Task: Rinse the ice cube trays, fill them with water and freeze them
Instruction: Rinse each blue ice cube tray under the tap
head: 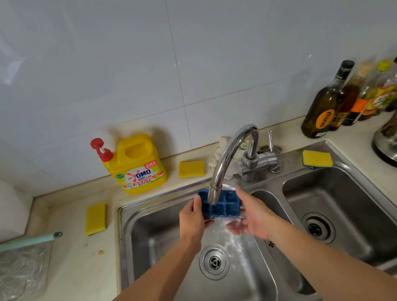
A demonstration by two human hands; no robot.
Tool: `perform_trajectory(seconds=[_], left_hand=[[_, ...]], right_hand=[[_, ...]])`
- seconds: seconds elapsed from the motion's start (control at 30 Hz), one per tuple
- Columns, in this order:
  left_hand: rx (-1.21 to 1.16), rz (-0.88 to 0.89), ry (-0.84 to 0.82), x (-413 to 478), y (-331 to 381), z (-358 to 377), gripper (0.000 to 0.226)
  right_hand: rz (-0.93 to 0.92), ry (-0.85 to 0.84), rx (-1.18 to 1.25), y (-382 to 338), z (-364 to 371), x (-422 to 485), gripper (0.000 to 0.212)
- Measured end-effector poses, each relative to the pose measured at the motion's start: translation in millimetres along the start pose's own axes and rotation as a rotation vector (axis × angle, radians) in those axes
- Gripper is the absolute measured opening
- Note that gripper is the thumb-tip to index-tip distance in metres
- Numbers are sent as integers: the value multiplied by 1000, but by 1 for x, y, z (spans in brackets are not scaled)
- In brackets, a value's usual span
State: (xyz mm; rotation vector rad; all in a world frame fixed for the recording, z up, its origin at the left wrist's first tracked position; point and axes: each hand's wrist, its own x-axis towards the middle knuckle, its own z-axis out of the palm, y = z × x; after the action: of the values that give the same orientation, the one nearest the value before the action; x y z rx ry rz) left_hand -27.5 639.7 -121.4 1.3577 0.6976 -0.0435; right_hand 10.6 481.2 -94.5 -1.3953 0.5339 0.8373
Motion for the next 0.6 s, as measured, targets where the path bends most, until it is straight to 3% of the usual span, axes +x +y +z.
perform_trajectory(seconds=[0.13,0.27,0.6], left_hand=[[23,-112,-107,-2,-9,9,35],[38,-178,-187,-9,-14,13,35],[132,-201,-123,-6,-18,-3,30]], right_hand=[[22,19,-78,1,-17,-7,74],[81,63,-70,4,-24,-11,68],[2,85,-93,13,-17,-11,56]])
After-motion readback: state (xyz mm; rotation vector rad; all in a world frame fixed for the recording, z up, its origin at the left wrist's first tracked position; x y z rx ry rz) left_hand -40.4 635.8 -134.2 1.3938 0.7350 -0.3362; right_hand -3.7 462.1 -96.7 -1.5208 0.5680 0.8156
